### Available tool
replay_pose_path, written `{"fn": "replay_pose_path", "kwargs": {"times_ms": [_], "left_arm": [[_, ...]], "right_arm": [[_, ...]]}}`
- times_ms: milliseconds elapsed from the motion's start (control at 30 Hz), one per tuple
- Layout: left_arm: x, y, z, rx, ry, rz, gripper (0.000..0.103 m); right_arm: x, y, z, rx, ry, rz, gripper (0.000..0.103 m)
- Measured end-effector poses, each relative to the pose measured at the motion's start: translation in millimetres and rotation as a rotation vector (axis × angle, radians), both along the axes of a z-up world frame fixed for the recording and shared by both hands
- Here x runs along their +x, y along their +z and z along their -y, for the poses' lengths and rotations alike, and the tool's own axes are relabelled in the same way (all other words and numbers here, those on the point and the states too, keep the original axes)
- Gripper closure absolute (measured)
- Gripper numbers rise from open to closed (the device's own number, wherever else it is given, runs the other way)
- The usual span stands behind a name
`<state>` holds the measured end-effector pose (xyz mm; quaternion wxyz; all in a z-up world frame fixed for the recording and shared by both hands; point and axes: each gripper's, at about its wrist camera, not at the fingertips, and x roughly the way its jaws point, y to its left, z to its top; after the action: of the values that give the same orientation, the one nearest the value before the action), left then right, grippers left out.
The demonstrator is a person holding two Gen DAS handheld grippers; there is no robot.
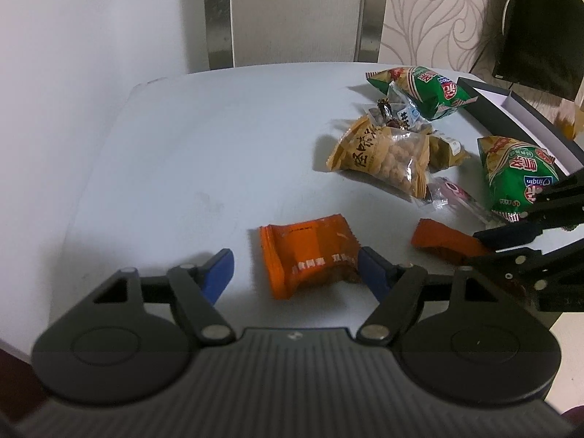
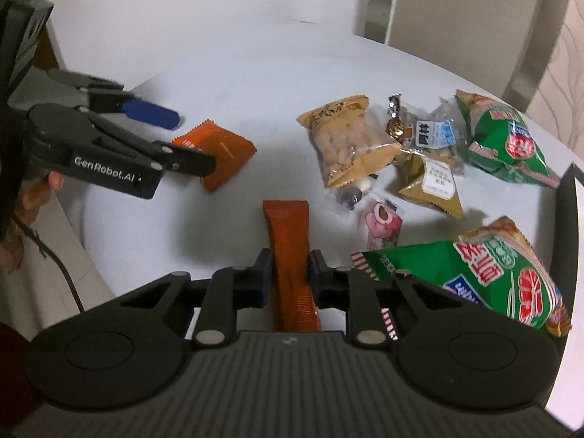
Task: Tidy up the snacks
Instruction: 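Grasp the long orange stick snack with right tool while left tool grasps the square orange packet, then carry the orange stick into the gray box and open right tool while left tool holds its packet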
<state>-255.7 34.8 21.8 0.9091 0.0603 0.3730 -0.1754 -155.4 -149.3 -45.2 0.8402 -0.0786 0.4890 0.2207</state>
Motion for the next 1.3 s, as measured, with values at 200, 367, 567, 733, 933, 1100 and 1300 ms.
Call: {"fn": "replay_pose_path", "kwargs": {"times_ms": [200,367,567,733,933,1100,1300], "left_arm": [[7.1,-5.6,11.6,0.018,-0.003,-0.017,0.025],[9.3,-7.6,21.5,0.049,-0.012,-0.003,0.026],[18.0,-5.8,19.7,0.039,0.001,0.006,0.041],[22.8,-4.0,17.5,0.033,0.011,0.008,0.048],[28.3,-3.1,11.8,0.025,0.01,0.003,0.054],[31.4,-3.4,5.3,0.01,-0.01,0.006,0.058],[31.9,-4.1,-2.2,-0.02,-0.015,0.006,0.059]], "right_arm": [[-4.5,15.9,8.0,0.106,-0.069,-0.005,0.078],[-10.1,21.0,14.7,0.141,-0.118,-0.019,0.078],[-18.5,29.2,19.0,0.171,-0.163,-0.019,0.078],[-21.9,35.6,18.5,0.184,-0.194,-0.019,0.078],[-24.2,39.2,15.2,0.179,-0.229,-0.021,0.078],[-26.9,35.2,9.3,0.168,-0.264,-0.048,0.078],[-31.2,32.5,-3.6,0.164,-0.296,-0.084,0.078]]}}
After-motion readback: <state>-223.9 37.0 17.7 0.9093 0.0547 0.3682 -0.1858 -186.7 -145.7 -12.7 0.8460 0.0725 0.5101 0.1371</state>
